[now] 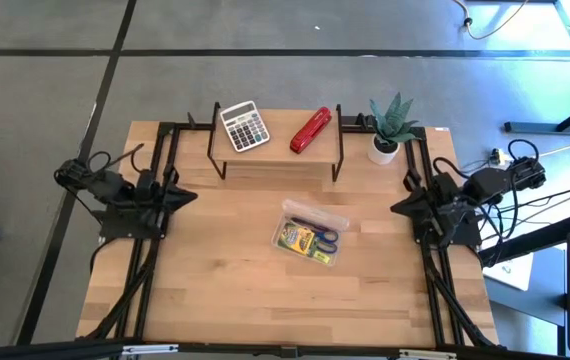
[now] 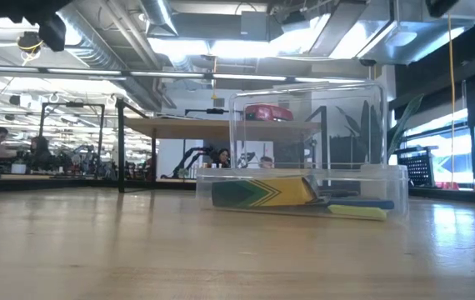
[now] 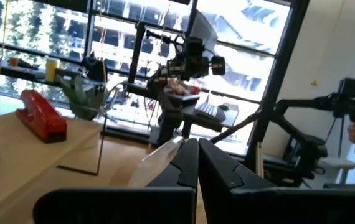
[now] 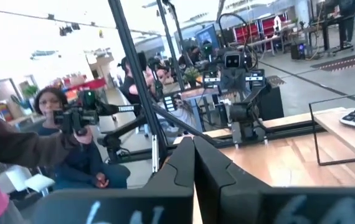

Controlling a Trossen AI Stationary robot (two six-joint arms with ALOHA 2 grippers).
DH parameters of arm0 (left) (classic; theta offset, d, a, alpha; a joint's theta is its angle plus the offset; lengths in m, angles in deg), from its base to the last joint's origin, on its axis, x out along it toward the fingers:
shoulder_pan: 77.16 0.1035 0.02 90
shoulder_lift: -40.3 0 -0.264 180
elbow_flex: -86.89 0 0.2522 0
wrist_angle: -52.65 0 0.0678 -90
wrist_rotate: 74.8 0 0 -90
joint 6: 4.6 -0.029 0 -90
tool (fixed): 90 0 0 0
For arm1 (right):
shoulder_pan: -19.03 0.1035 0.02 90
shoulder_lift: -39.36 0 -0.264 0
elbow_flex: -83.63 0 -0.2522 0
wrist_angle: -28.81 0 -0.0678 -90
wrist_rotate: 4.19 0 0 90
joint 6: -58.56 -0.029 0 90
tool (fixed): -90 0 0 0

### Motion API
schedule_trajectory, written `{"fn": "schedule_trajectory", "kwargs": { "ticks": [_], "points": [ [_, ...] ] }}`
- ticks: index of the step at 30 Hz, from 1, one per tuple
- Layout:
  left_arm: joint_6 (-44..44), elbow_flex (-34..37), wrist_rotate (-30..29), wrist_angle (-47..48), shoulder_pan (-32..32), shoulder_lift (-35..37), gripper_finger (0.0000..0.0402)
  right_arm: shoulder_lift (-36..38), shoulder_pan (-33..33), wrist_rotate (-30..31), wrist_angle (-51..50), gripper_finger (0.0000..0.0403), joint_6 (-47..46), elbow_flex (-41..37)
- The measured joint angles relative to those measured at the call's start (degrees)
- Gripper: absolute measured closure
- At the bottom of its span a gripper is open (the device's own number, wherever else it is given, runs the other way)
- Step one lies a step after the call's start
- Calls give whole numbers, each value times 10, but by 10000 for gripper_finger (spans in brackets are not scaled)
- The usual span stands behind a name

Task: Pack school essentials
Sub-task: Return to Home Position

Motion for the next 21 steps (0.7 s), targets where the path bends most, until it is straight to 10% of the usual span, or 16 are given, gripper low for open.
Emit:
{"fn": "schedule_trajectory", "kwargs": {
  "ticks": [21],
  "points": [
    [60, 90, -40, -19, 4, 0, 401, 185, -1, -6, 80, 403, 19, -196]
  ]
}}
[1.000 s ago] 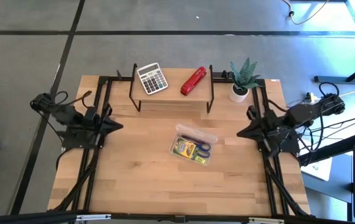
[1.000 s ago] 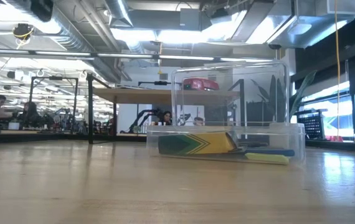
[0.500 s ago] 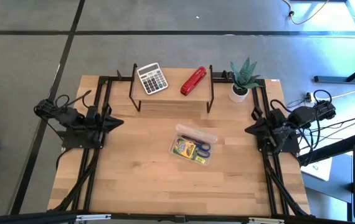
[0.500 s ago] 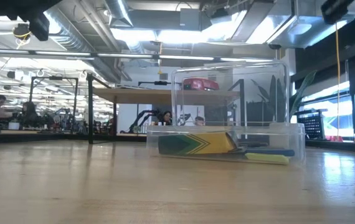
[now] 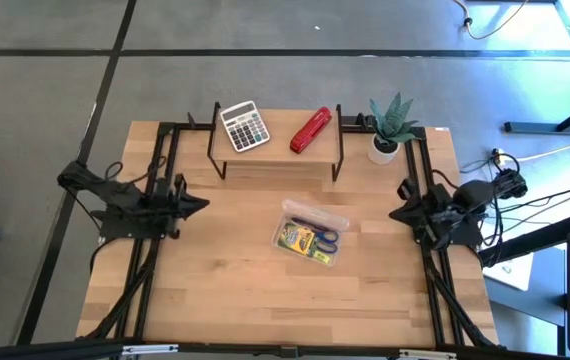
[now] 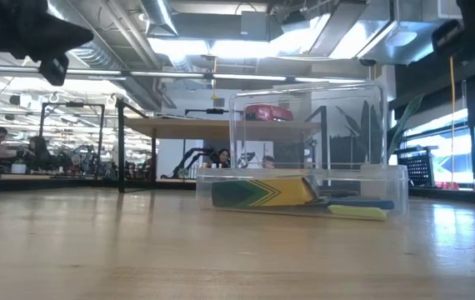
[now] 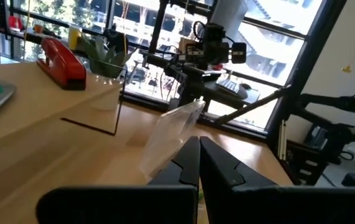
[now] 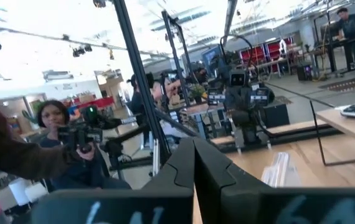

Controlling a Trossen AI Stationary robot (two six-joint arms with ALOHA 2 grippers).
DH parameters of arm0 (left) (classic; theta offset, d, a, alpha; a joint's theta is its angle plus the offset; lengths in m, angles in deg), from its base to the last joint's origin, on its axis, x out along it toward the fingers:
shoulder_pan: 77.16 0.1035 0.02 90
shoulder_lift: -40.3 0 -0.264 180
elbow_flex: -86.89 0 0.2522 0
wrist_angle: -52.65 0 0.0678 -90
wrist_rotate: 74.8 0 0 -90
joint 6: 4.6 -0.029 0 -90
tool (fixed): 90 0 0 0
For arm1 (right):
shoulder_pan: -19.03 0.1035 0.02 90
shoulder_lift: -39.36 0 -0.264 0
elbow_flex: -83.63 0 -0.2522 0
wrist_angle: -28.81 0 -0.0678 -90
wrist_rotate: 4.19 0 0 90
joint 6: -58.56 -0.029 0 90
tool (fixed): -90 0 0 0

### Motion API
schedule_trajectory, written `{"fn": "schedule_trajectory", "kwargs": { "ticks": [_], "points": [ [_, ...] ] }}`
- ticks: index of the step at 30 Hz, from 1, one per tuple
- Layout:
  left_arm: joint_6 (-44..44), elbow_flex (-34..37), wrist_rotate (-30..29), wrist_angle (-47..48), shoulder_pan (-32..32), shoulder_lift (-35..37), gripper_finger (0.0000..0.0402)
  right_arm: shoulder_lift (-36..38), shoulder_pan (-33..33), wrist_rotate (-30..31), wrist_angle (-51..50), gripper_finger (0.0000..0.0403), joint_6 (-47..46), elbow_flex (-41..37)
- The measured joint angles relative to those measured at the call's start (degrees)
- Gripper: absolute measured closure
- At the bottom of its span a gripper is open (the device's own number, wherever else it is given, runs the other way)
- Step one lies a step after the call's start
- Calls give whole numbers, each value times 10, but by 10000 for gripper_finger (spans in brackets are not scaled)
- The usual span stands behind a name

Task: Pack school essentials
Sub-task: Return to Home Position

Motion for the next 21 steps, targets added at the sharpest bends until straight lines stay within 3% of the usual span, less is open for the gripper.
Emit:
{"fn": "schedule_trajectory", "kwargs": {
  "ticks": [10, 21],
  "points": [
    [-15, 73, -3, -83, 0, -1, 401, 0, 0, -30, 18, 403, 13, -67],
    [-79, 74, -15, -86, 0, -3, 401, -5, -1, -32, 13, 401, 36, -116]
  ]
}}
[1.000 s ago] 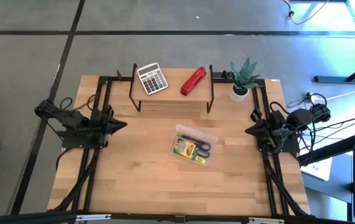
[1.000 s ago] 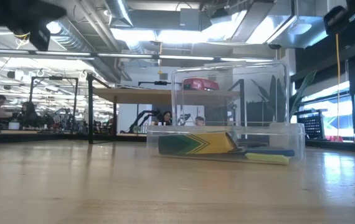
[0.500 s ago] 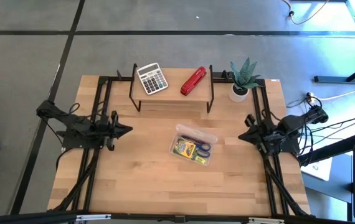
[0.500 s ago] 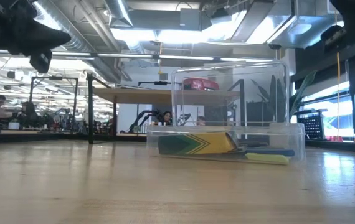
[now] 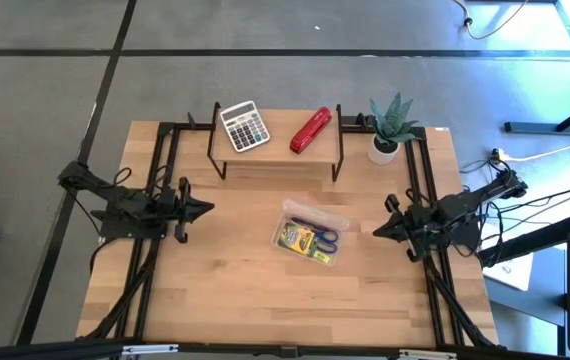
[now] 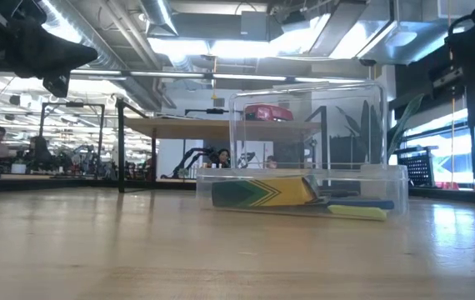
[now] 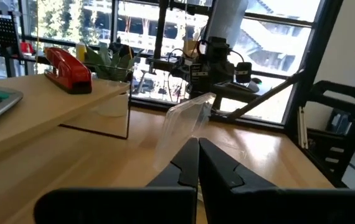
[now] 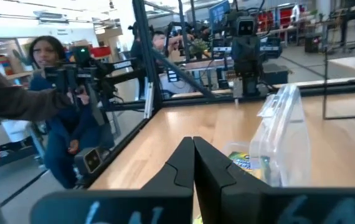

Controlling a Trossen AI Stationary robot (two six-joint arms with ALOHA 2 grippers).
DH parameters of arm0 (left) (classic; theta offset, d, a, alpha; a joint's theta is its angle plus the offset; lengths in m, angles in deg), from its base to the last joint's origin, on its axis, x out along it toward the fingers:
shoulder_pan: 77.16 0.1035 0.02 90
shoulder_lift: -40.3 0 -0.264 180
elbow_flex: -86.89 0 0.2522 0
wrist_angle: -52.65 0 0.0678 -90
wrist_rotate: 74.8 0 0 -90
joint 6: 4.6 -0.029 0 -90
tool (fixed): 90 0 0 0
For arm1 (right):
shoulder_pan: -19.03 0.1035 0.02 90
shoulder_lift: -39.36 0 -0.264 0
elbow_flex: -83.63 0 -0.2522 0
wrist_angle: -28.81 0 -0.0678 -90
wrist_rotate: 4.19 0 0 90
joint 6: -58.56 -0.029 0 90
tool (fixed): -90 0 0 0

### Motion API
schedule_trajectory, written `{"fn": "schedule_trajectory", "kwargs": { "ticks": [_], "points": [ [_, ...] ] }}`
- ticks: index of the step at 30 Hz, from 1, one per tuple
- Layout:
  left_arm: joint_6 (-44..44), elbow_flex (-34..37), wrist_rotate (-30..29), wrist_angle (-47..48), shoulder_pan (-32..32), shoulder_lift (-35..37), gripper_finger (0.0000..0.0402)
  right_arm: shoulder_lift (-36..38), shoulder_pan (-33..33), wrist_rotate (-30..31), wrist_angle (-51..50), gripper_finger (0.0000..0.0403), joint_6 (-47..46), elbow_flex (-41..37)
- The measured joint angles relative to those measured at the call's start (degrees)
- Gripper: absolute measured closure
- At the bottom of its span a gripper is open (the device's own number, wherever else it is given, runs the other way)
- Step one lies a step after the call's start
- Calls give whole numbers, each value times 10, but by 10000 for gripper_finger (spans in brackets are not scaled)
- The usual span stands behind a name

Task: Pack school essentials
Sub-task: Return to Home Position

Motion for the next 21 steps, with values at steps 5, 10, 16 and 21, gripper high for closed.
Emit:
{"fn": "schedule_trajectory", "kwargs": {
  "ticks": [5, 10, 16, 21],
  "points": [
    [-21, 0, 0, 0, 0, 0, 401, 0, 0, 42, 4, 385, 12, 0],
    [-24, 0, 0, 0, 0, 0, 401, 0, 0, 51, 6, 381, 15, 0],
    [-24, 0, 0, 0, 0, 0, 401, 0, 0, 51, 6, 386, 13, 0],
    [-24, 0, 0, 0, 0, 0, 401, 0, 0, 51, 6, 387, 11, 1]
  ]
}}
